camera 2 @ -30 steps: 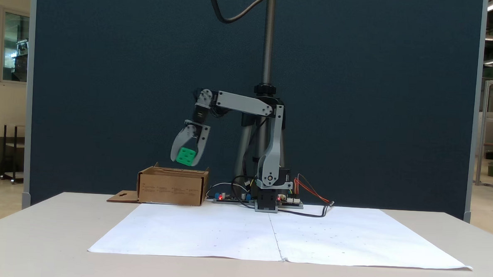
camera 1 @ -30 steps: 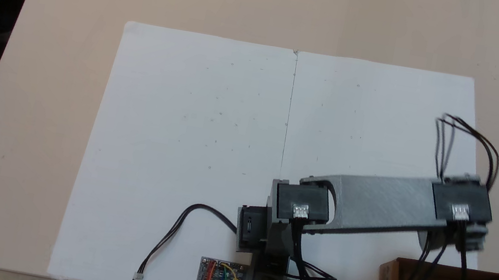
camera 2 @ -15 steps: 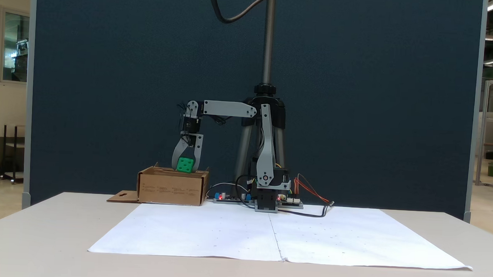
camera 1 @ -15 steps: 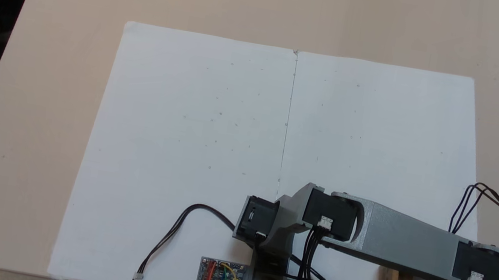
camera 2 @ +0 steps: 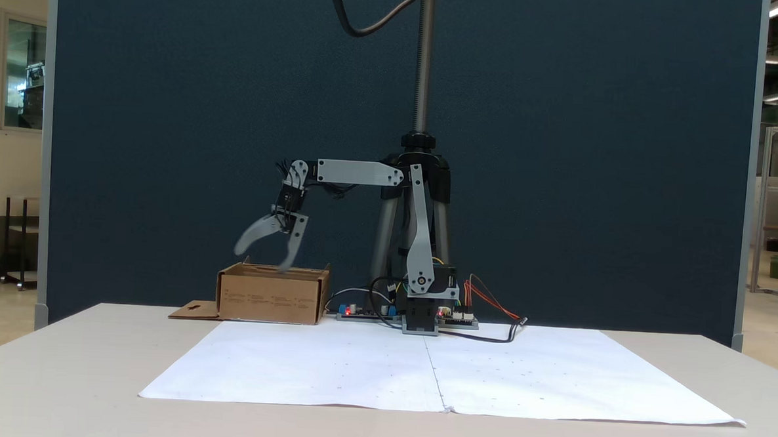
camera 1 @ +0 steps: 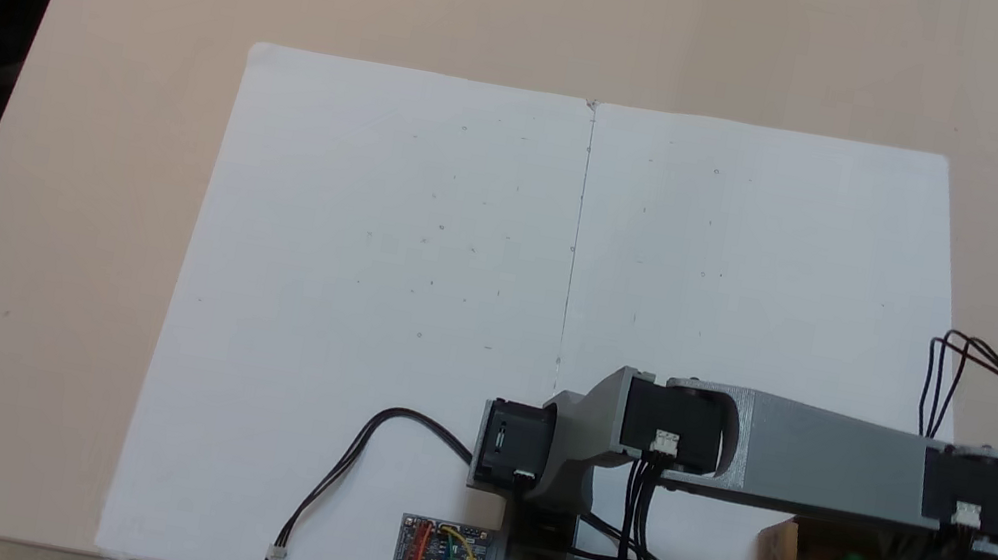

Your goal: Grasp a green dice and put it in the bin.

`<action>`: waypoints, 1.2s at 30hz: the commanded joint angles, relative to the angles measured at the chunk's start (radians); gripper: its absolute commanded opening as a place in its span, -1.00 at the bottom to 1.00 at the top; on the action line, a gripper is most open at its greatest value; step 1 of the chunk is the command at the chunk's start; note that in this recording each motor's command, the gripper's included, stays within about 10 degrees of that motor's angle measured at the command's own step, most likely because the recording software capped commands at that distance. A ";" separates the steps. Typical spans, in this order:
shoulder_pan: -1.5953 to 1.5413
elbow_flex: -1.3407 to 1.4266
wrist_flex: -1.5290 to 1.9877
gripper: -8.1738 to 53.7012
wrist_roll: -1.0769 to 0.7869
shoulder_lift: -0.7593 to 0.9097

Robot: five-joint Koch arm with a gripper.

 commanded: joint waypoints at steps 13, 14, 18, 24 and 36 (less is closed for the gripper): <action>-0.543 -0.038 -0.302 0.69 0.193 0.167; -0.588 -0.038 -0.310 0.69 0.199 0.184; -0.805 -0.038 -0.330 0.69 0.224 0.236; -1.121 -0.026 -0.330 0.69 0.250 0.267; -1.555 0.206 -0.589 0.68 0.247 0.407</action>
